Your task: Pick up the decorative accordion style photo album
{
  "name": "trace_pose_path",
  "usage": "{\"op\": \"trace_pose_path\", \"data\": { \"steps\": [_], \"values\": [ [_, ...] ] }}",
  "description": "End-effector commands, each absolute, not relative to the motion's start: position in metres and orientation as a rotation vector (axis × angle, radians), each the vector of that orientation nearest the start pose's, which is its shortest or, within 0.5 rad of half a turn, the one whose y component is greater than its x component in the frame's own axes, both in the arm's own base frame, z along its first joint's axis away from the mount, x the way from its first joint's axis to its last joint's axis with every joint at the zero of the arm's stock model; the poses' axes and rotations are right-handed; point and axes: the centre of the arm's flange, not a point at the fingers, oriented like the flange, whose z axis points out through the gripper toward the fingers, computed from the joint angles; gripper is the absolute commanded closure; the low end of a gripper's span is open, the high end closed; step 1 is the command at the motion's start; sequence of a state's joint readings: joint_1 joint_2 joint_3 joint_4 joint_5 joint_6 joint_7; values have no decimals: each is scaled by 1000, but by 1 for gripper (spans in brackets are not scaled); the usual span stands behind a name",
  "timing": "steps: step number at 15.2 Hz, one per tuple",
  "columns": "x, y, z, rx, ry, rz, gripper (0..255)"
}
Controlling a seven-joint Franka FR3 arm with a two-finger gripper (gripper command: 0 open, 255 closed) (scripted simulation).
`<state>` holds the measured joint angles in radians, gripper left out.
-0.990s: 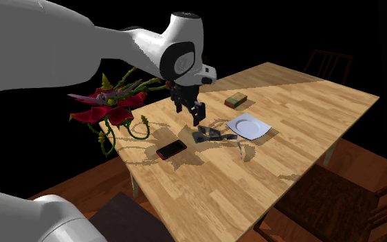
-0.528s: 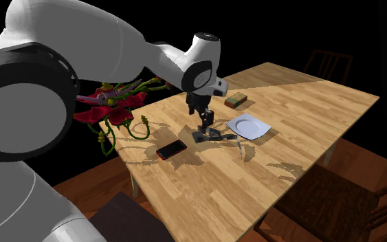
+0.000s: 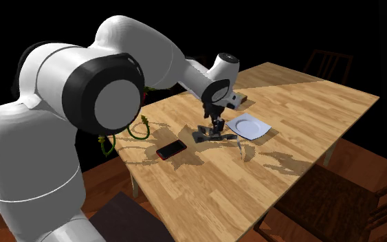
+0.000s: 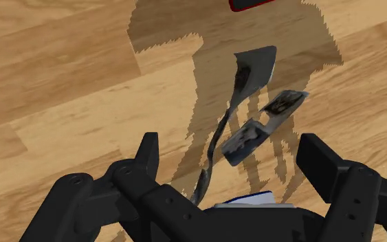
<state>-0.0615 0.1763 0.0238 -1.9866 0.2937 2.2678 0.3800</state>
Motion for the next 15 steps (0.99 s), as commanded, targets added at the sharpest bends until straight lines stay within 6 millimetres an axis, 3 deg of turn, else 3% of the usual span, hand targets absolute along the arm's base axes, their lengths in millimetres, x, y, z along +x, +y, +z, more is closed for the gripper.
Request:
{"op": "trace_pose_path", "data": {
  "steps": [1,8,15],
  "values": [
    [621,-19,371,-2719,911,-81,0],
    [685,-44,308,-2573,1115,-51,0],
    [685,-44,276,-2572,1117,-51,0]
  ]
}}
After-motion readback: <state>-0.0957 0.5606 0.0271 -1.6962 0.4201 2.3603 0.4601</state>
